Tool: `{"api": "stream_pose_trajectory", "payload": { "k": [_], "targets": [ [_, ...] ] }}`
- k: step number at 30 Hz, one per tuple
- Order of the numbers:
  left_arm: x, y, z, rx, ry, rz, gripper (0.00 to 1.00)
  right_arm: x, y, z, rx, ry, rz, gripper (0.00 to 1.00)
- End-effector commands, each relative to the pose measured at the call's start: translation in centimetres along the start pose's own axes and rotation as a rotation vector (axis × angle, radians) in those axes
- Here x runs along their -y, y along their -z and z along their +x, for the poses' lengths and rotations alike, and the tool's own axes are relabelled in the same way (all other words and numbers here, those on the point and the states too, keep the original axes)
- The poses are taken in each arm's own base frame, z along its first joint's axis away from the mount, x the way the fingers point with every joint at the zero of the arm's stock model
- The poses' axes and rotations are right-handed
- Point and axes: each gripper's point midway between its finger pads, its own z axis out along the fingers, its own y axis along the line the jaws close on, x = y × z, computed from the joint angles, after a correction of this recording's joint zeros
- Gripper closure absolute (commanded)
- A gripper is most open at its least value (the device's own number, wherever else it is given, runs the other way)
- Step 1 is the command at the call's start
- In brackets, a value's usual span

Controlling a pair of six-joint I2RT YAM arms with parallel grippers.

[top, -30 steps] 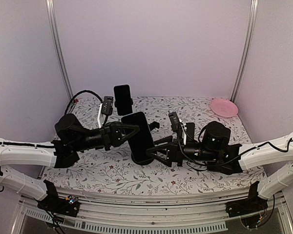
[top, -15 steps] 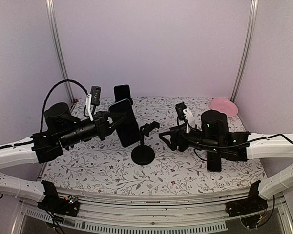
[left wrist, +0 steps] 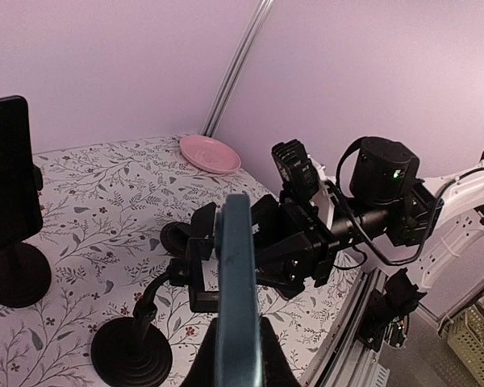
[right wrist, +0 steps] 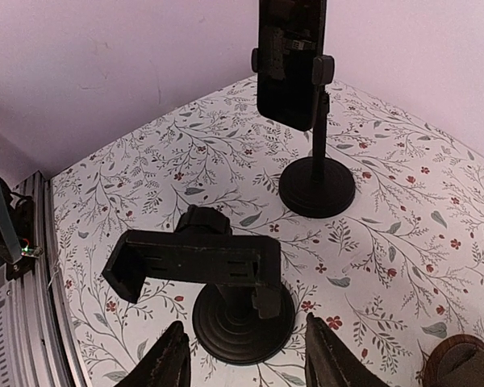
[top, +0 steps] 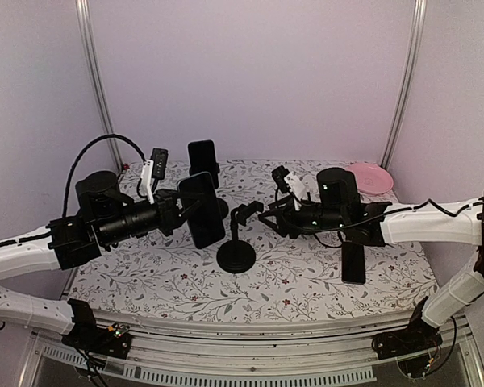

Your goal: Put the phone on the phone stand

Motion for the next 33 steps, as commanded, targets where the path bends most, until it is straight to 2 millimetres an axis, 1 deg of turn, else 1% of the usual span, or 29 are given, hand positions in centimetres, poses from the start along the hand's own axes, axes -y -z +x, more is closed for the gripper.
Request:
{"api": "stream_pose_trajectory", "payload": {
  "k": [1,4,7,13,17,20,22,25,29,32,33],
  "targets": [
    [1.7,1.2,-3.7,0.104,-0.011,0.046,1.0,0.0,-1.4,-1.1,0.013,0.046,-0.009,0.55],
    [1.8,1.5,-3.8,0.109,-0.005,0.05,1.0,1.1,-1.9,-1.0,0.009,0.038,0.045,0.63],
    [1.9,1.6,-3.9,0.108,-0.004,0.057,1.0,1.9,-2.0,-1.1,0.014,0.037,0.078,0.67],
    [2.0,1.5,-3.9,0.105,-0.005,0.059,1.0,1.7,-2.1,-2.1,0.038,0.046,0.065,0.69],
    [2.0,1.2,-3.7,0.099,-0.005,0.06,1.0,1.7,-2.4,-2.1,0.033,0.045,0.059,0.69],
    [2.1,1.1,-3.7,0.1,-0.003,0.065,1.0,1.8,-2.7,-1.8,0.024,0.044,0.066,0.73],
    [2.1,1.0,-3.7,0.097,-0.001,0.07,1.0,1.9,-2.7,-1.8,0.021,0.042,0.068,0.75],
    [2.2,0.9,-3.5,0.089,-0.002,0.074,1.0,1.9,-2.7,-1.8,0.019,0.043,0.068,0.8],
    [2.4,0.6,-3.3,0.084,-0.003,0.091,1.0,1.9,-2.4,-2.2,0.021,0.026,0.078,0.96],
    [2.9,0.3,-3.1,0.08,-0.006,0.125,1.0,2.0,-2.1,-2.5,0.014,-0.02,0.115,0.98],
    [3.2,0.2,-3.1,0.079,-0.01,0.139,1.0,1.6,-2.0,-2.6,0.014,-0.032,0.132,0.98]
  ]
}}
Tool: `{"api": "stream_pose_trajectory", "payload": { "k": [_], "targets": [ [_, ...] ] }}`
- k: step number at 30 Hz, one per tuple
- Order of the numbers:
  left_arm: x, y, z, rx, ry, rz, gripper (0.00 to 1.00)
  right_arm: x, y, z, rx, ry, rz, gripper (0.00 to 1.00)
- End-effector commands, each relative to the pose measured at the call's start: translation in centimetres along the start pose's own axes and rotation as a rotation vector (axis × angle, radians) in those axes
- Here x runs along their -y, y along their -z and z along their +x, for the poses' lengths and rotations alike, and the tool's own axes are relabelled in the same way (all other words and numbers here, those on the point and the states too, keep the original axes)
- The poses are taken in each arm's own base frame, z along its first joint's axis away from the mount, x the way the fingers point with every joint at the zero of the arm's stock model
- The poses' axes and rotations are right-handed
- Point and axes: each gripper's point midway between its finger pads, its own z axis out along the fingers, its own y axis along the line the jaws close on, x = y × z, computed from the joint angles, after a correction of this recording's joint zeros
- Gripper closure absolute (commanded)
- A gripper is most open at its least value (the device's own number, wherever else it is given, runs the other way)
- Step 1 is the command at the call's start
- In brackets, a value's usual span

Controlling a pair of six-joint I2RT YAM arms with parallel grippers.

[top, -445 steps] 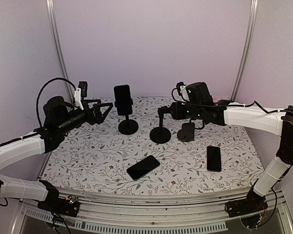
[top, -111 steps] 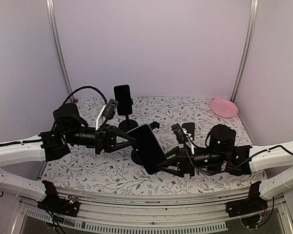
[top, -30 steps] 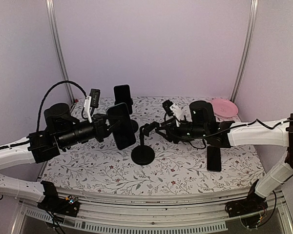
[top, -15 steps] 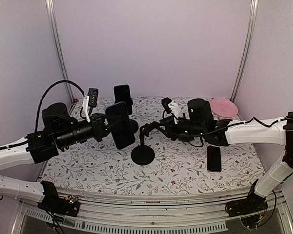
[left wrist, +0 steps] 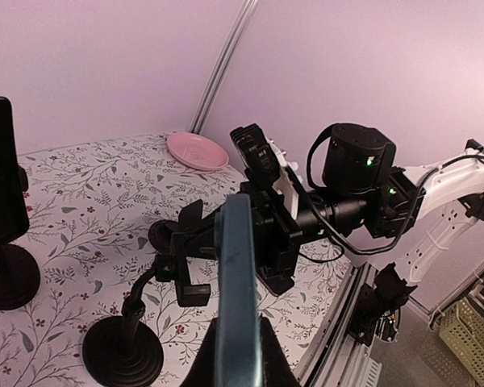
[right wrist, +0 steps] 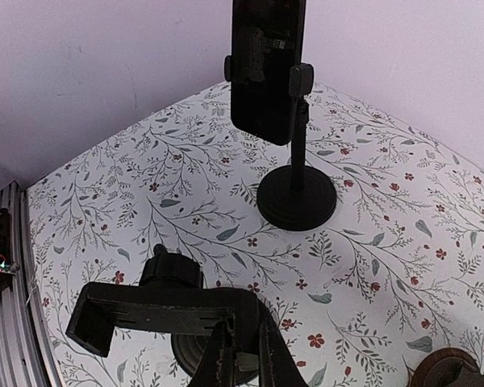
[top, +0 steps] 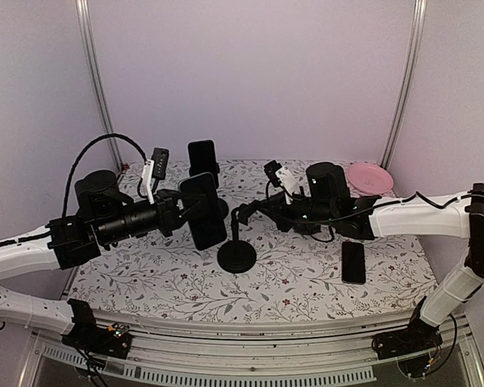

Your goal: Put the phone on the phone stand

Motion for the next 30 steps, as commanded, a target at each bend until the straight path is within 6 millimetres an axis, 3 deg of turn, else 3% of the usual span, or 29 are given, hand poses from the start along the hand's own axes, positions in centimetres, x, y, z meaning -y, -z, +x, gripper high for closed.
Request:
{"api": "stream_pose_trajectory", "payload": {
  "k": [1,9,17,30],
  "targets": [
    [2.6,-0.2,-2.9,0.084,-0.016,0.114,1.0,-0.3,0.6,-1.6,0.013,-0.062,0.081,0.98],
    [5.2,-2.2,-2.7,0.112,-0.074,0.286,1.0,-3.6,2.1,-2.7,0.015,-0.232,0.131,0.98],
    [9.0,-4.3,-2.0,0.125,-0.182,0.54,1.0,-6.6,2.6,-4.2,0.036,-0.344,-0.012,0.98],
    [8.5,-6.2,-0.1,0.105,-0.21,0.731,1.0,-9.7,5.7,-6.7,0.14,-0.33,-0.217,0.98]
  ]
}}
